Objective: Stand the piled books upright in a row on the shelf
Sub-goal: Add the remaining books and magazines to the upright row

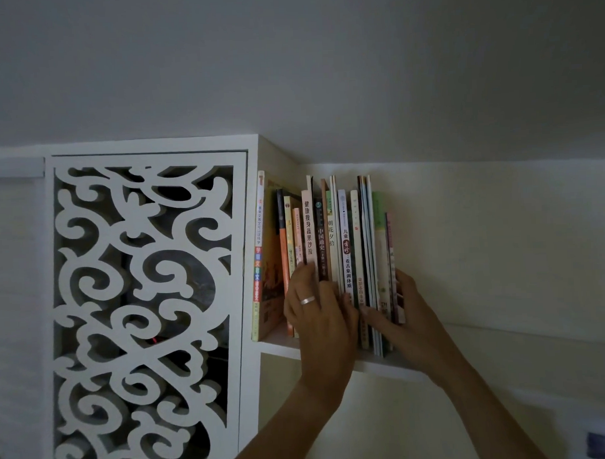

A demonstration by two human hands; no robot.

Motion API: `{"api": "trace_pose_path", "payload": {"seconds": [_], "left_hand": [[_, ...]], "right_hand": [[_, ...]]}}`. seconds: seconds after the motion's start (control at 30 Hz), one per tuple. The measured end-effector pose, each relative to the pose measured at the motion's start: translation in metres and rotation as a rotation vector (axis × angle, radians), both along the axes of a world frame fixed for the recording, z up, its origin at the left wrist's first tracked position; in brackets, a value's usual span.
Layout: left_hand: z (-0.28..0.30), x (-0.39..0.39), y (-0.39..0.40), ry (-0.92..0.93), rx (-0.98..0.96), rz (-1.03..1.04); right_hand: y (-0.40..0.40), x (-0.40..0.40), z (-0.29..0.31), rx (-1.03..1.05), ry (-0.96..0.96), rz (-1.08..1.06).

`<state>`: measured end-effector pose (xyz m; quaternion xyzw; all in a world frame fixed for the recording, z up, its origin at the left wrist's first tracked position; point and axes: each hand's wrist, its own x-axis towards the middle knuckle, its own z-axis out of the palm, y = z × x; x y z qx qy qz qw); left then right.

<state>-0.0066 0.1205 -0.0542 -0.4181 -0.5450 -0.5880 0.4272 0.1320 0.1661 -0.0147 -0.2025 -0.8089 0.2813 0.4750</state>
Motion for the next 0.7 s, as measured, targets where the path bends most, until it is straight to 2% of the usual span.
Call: {"api": "trace_pose_path", "payload": {"seconds": [0.2,0.3,0.43,0.7], "left_hand": [[0.004,0.003,-0.004,0.02,-0.004,0.033],[0.006,0.008,-0.013,0.009,0.006,-0.116],[0.012,0.017,-0.022,-0.157,-0.093,-0.278],[0.031,0.012,-0.042,-0.16,-0.215,-0.266]], "right_hand": [[-0.003,-0.001,0.002,-0.011,0.015,0.0],[-0.005,0.001,0.003,-0.01,0.021,0.004],[-0.005,0.001,0.003,-0.007,0.038,0.024],[-0.002,0.001,0.001,0.014,0.058,0.03]]}}
